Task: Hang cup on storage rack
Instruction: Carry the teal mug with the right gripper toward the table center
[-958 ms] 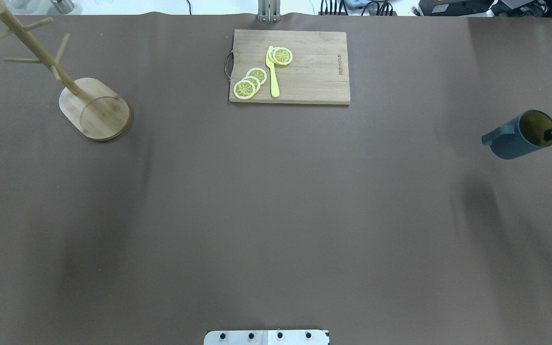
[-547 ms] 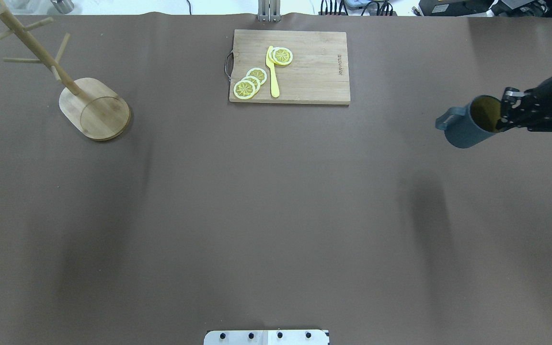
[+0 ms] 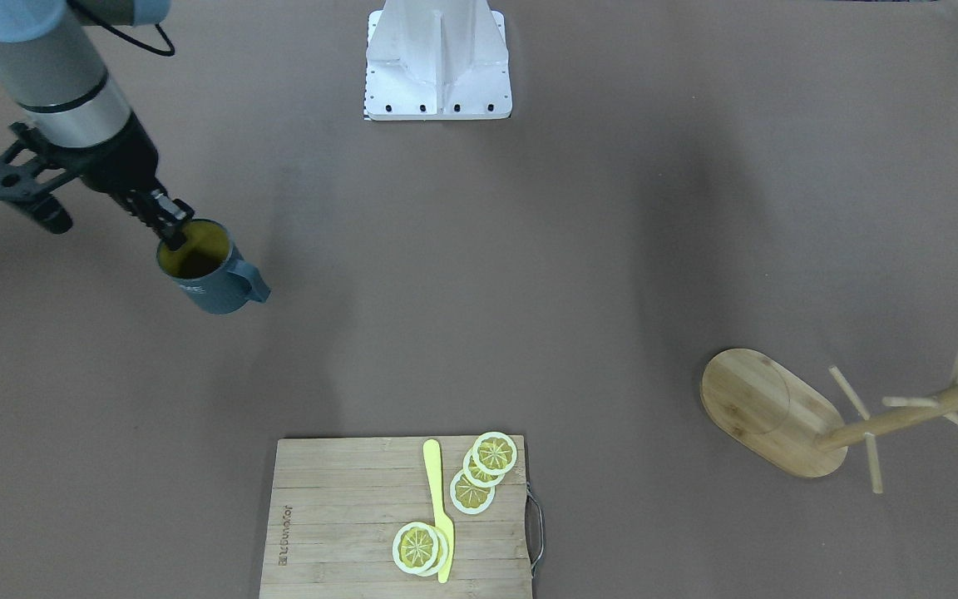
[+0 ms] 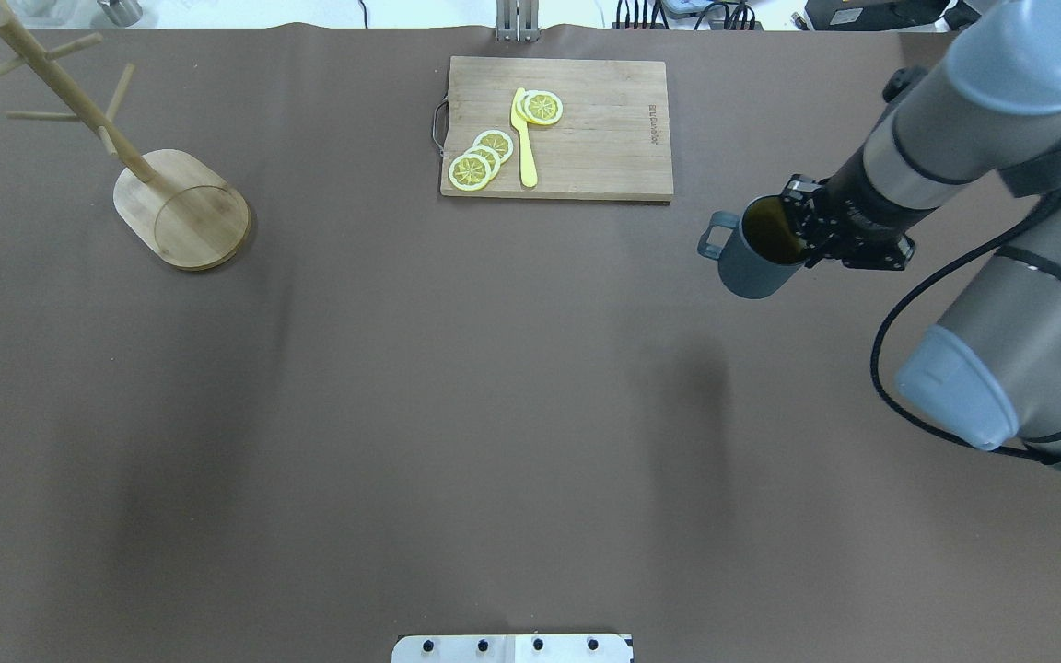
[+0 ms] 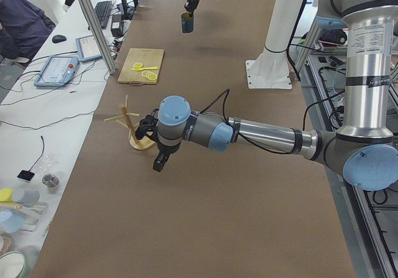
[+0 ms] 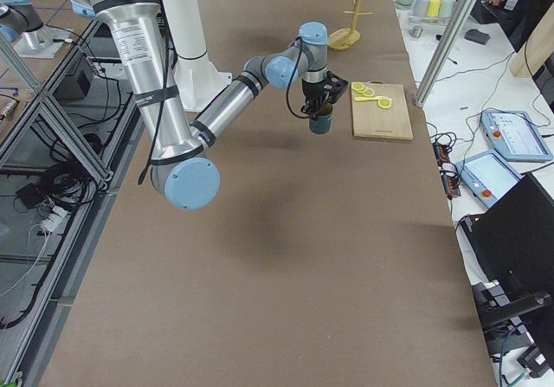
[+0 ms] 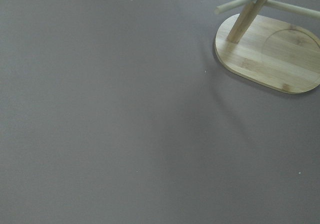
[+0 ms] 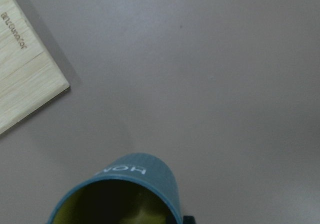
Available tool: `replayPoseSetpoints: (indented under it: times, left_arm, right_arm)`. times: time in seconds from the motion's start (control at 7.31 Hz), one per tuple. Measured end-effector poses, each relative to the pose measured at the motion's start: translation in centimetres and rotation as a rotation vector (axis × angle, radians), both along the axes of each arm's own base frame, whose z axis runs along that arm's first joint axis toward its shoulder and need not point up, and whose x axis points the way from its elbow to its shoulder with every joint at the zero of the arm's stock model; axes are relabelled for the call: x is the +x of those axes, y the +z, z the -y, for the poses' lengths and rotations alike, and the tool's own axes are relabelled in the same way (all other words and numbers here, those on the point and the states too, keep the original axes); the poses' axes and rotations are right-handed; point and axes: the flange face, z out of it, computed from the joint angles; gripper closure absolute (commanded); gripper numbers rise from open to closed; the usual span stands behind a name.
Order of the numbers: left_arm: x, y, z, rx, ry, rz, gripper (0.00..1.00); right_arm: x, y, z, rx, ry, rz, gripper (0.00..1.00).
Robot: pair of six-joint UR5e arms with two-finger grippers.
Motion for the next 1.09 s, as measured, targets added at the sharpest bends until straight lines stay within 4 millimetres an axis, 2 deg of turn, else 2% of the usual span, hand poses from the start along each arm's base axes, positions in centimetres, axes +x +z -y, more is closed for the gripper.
replayPoseSetpoints:
  times: [0.55, 0.82, 1.09]
  left_arm:
    - [0.0, 0.2, 0.0, -0.004, 0.0, 0.0, 0.01]
    - [0.0, 0.4, 0.0, -0.006, 0.001, 0.0, 0.01]
    - [0.0, 0.5, 0.0, -0.008, 0.001, 0.001, 0.01]
  right_arm:
    - [-13.5, -5.9, -1.3, -0.181, 0.15, -0.01, 1.0]
    - [-18.9, -9.0, -2.0, -0.242, 0.197, -0.012, 1.0]
    - [-23.3, -10.3, -1.7, -0.253, 0.228, -0.01, 1.0]
